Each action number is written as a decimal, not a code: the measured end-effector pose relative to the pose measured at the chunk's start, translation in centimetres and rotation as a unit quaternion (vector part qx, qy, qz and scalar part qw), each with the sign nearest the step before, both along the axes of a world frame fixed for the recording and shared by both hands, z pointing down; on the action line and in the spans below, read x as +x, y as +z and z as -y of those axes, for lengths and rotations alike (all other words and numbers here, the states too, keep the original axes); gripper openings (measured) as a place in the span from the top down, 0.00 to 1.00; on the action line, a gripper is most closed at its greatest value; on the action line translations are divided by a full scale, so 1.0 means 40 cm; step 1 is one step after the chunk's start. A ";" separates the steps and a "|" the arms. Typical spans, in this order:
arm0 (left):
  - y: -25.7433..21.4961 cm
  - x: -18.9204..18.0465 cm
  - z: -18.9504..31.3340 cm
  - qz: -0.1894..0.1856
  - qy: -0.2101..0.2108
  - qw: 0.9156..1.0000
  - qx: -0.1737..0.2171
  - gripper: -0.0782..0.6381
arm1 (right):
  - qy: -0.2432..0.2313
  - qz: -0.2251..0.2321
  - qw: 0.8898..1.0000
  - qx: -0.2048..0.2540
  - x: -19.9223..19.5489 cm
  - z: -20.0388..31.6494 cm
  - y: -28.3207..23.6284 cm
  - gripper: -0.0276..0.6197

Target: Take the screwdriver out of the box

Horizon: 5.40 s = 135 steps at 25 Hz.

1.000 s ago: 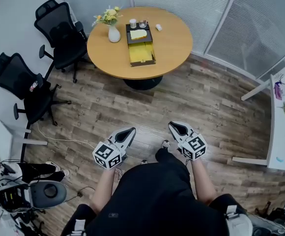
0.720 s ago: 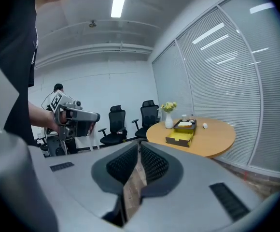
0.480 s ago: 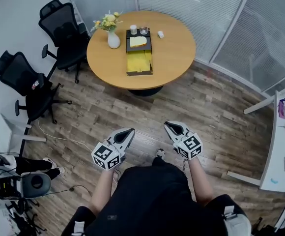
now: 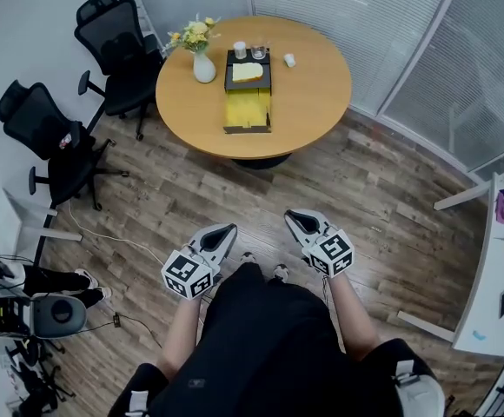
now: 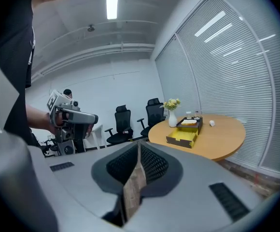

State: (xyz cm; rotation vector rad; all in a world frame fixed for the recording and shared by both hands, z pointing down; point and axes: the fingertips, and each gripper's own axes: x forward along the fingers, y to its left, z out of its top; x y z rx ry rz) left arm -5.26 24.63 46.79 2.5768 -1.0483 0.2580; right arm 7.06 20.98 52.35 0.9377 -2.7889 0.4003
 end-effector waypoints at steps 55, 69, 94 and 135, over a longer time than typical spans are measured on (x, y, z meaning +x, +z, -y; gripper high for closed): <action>0.082 -0.051 0.653 -0.053 0.118 0.991 -0.040 0.88 | 0.101 -0.076 0.991 -0.041 -0.032 0.504 0.082 0.94; 0.118 -0.107 0.790 -0.052 0.159 0.985 -0.049 0.88 | 0.134 -0.088 0.986 -0.045 -0.106 0.629 0.095 0.94; 0.189 -0.062 0.954 -0.041 0.060 0.991 -0.110 0.88 | 0.041 -0.102 0.992 -0.066 -0.038 0.866 0.160 0.94; 0.766 0.152 1.169 0.141 0.078 0.864 -0.477 0.61 | -0.012 -0.110 0.985 -0.132 0.167 1.041 0.293 0.94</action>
